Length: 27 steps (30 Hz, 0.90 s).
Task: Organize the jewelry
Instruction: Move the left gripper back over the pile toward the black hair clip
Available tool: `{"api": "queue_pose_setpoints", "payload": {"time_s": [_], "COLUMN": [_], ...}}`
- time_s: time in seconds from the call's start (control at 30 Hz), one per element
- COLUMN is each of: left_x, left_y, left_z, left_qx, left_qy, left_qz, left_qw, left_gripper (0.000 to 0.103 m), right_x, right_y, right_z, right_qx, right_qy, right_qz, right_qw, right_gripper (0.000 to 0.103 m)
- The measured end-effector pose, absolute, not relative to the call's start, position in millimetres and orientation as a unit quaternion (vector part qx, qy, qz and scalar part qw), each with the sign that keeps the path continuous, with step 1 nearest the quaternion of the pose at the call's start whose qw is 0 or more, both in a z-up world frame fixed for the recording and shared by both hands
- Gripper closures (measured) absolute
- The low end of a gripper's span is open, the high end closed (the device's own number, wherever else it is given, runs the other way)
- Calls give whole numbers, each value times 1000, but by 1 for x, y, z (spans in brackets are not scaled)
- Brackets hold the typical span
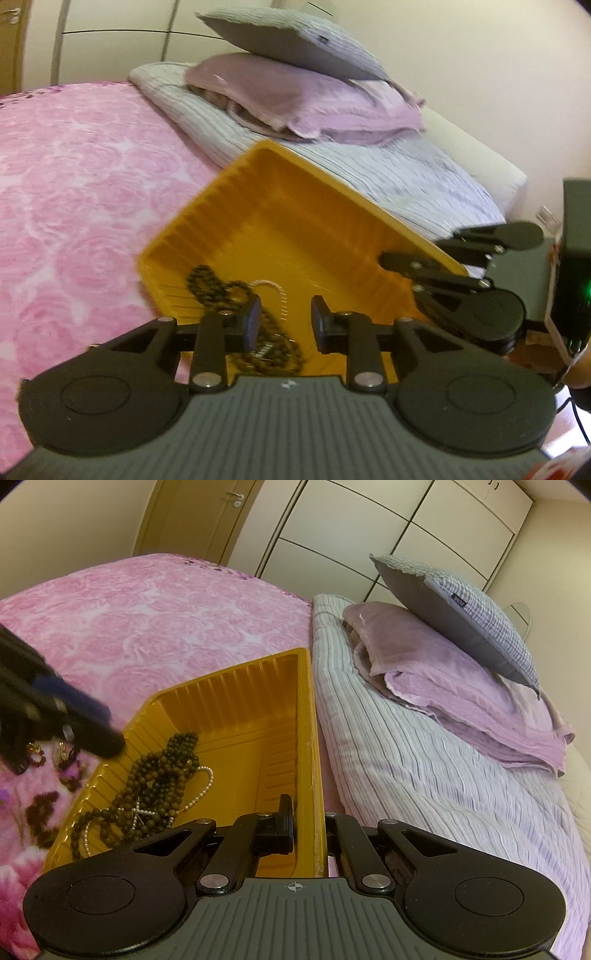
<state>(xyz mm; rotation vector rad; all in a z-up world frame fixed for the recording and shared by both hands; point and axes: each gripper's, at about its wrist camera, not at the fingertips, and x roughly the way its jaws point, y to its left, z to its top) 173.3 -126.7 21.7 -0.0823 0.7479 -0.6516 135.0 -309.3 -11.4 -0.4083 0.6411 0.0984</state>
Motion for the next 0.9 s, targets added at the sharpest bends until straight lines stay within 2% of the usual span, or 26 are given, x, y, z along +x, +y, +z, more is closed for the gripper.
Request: {"api": "queue_pose_setpoints", "payload": {"time_s": [0.53,0.9], "left_x": [165,138], "left_y": [16,32], "left_z": [21,-24], "left_qx": [-65,-42], "left_qy": [339,378], "left_qz": [-142,-112], "left_qw": [928,918], "left_gripper": [78,78], "right_x": [135,133], "right_y": [-311,-311], "right_z": [-12,-13], "right_qx": [-203,-207], "right_qy": [314,314], "right_qz": [48,48], "right_qw": [926,925], "right_gripper": [100,100]}}
